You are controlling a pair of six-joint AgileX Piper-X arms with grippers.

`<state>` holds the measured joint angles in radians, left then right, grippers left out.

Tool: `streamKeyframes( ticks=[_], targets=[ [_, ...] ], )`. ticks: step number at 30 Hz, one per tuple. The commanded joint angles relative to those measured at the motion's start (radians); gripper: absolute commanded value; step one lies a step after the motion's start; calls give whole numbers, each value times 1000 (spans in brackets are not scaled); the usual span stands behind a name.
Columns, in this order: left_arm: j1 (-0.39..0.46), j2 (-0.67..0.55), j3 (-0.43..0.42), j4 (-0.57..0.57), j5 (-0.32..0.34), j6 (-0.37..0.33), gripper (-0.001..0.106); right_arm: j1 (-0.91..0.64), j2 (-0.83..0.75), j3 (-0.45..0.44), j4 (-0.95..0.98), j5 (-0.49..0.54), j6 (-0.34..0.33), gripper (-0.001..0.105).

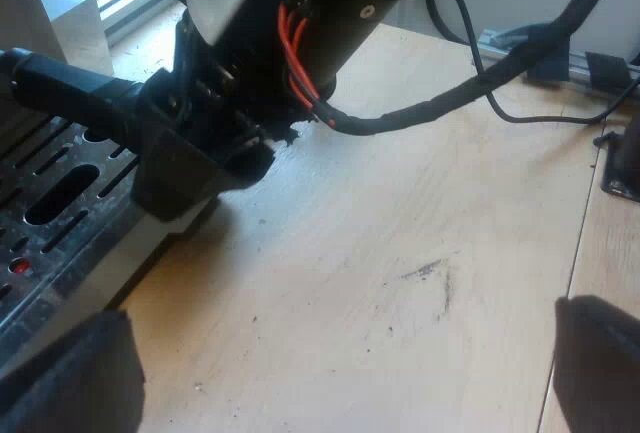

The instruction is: Grind coffee beans and then tamp

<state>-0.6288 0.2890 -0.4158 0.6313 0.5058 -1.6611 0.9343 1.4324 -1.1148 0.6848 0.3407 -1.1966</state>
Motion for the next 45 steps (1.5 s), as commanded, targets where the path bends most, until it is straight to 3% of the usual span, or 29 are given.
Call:
streamKeyframes(
  ticks=[1, 6, 7, 17, 30, 41, 45],
  targets=[
    [-4, -5, -9, -4, 8, 6, 85, -4, -2, -9, 0, -6, -12, 32],
    [-4, -5, -9, -4, 8, 6, 85, -4, -2, -9, 2, -47, -12, 1],
    [-4, -5, -9, -4, 8, 6, 85, -4, -2, -9, 2, -57, -12, 0],
    [-4, -5, -9, -4, 8, 6, 85, 59, -33, -9, 75, -50, -5, 0],
    [-4, -5, -9, -4, -5, 14, 85, 165, -64, -9, 158, 66, 122, 0],
    [-4, -5, -50, 7, -23, 14, 85, 259, -125, -9, 218, 158, 127, 0],
    [-4, -5, -89, 63, -23, 14, 85, 287, -163, 1, 246, 158, 79, 0]
  ],
)
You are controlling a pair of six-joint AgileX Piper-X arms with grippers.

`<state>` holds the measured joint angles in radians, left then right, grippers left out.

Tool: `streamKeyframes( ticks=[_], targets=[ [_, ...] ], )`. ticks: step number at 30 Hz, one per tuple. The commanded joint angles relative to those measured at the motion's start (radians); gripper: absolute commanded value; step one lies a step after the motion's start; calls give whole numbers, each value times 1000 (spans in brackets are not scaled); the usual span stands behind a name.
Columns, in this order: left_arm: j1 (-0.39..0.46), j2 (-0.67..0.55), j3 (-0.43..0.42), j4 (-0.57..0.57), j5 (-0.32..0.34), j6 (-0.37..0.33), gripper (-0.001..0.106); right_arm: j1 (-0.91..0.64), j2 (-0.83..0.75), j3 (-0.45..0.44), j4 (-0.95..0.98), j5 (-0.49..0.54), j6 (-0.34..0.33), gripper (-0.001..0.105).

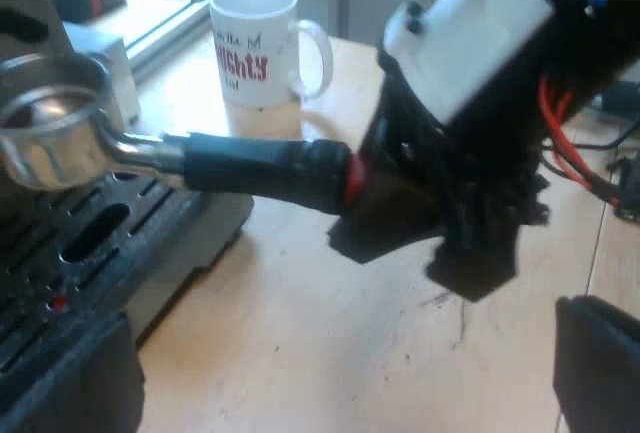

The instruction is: Grind coffee beans and then tamp

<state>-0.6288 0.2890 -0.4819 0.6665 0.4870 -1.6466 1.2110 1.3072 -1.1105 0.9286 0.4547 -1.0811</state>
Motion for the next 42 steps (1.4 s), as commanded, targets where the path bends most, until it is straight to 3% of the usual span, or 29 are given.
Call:
streamKeyframes(
  ticks=[1, 6, 13, 16, 19, 22, 26, 34, 42],
  targets=[
    [-4, -5, -30, 48, -4, -1, 85, 22, -57, 12, -4, 43, -70, 0],
    [-4, -17, -36, 99, -4, -1, 74, 41, -143, 82, -11, -3, -133, 0],
    [-4, -42, -36, 144, -9, -1, 73, 41, -259, 175, -68, -95, -266, 0],
    [-4, -42, -36, 144, -83, -1, 75, 41, -277, 209, -84, -120, -315, 0],
    [-4, -42, -36, 144, -138, -1, 83, 41, -277, 248, -108, -150, -346, 0],
    [-4, -33, -32, 144, -139, -2, 89, 41, -277, 298, -179, -168, -359, 0],
    [-4, 18, -23, 144, -139, -2, 89, 39, -277, 359, -245, -168, -360, 0],
    [-4, 211, 6, 96, -137, -2, 89, 39, -269, 456, -309, -176, -354, 0],
    [-4, 404, 6, -7, -131, -2, 89, 37, -164, 471, -373, -198, -352, 0]
  ],
)
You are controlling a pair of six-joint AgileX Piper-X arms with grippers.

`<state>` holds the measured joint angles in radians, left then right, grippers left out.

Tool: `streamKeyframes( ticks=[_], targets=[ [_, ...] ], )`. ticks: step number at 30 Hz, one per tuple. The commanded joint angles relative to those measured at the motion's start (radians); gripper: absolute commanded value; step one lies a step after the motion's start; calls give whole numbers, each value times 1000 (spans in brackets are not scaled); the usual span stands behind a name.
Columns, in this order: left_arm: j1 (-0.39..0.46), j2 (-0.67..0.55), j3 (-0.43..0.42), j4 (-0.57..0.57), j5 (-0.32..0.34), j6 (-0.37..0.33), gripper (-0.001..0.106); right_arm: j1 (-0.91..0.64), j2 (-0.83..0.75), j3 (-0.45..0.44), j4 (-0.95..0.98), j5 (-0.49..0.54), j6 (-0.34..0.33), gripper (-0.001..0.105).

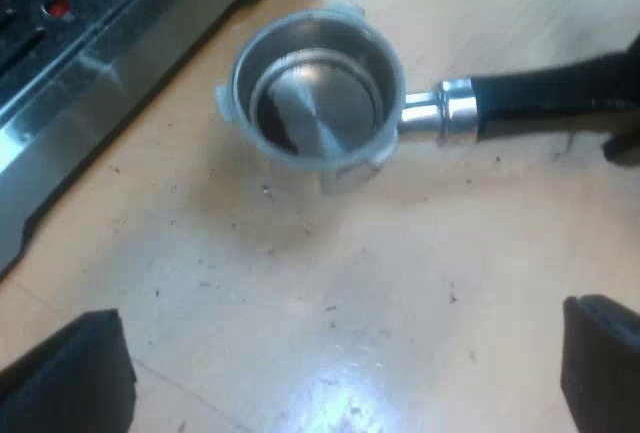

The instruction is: Grind coffee beans and then tamp

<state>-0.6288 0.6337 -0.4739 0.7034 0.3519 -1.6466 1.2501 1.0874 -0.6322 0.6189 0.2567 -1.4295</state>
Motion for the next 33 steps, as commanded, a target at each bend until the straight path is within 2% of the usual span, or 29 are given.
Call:
streamKeyframes(
  ticks=[1, 4, 8, 17, 19, 20, 21, 22, 24, 27, 29, 33],
  targets=[
    [-4, 73, -2, -48, 4, -2, 89, -2, 64, -7, -66, -2, -4, 0],
    [-4, 147, -2, -61, 4, -2, 89, -2, 129, -7, -84, -15, 12, 0],
    [-4, 187, -2, -59, 4, -2, 89, -2, 184, -7, -103, -15, 20, 0],
    [-4, 191, -2, -59, 21, -2, 89, -2, 222, -7, -111, -15, 20, 2],
    [-4, 191, -2, -59, 20, -2, 89, -2, 222, -7, -111, -15, 24, 15],
    [-4, 191, -2, -59, 20, -2, 89, -2, 222, -7, -111, -15, 27, 19],
    [-4, 191, -2, -59, 20, -2, 89, -2, 222, -7, -104, -15, 51, 35],
    [-4, 191, -2, -59, 23, -2, 89, -2, 222, -7, -101, -15, 59, 41],
    [-4, 191, -2, -55, 34, -2, 89, -2, 222, -9, -81, -15, 65, 60],
    [-4, 191, -2, -49, 41, -2, 89, -2, 222, -17, -39, -15, 65, 70],
    [-4, 191, -9, -15, 44, -5, 89, -2, 222, -23, -16, -15, 65, 71],
    [-4, 163, -40, 21, 39, -5, 89, -2, 222, -77, 140, 16, 65, 81]
  ],
)
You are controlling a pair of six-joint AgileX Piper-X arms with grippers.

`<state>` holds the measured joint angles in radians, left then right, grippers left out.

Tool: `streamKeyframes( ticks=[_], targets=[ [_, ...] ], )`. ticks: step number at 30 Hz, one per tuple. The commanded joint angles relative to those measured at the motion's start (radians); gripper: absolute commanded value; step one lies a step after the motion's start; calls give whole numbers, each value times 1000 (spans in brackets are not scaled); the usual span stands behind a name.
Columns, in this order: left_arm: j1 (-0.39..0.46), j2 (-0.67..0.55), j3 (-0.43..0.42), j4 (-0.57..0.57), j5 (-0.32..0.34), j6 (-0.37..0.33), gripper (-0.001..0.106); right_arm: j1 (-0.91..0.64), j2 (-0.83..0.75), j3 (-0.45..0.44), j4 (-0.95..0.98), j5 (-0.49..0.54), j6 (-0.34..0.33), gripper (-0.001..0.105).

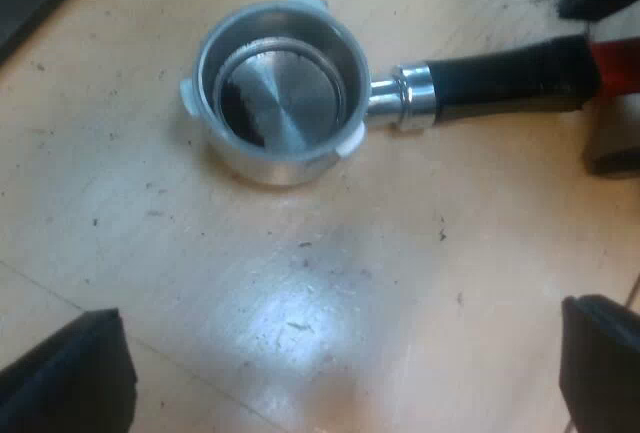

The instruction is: Grind coffee beans and then tamp

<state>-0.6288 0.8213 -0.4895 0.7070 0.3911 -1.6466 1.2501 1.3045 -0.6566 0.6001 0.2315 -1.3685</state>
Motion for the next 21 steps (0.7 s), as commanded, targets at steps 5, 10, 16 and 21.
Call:
streamKeyframes(
  ticks=[5, 10, 16, 21],
  targets=[
    [-4, -64, -44, 46, -35, -8, 89, -2, -11, -101, 241, 42, 4, 91],
    [1, -187, -118, 196, -169, -11, 89, 0, -97, -194, 277, 42, -7, 103],
    [26, -252, -202, 297, -202, -65, 89, 28, -228, -233, 216, 42, -82, 102],
    [98, -256, -261, 391, -223, -77, 89, 135, -307, -233, 110, 122, -125, 102]
  ],
)
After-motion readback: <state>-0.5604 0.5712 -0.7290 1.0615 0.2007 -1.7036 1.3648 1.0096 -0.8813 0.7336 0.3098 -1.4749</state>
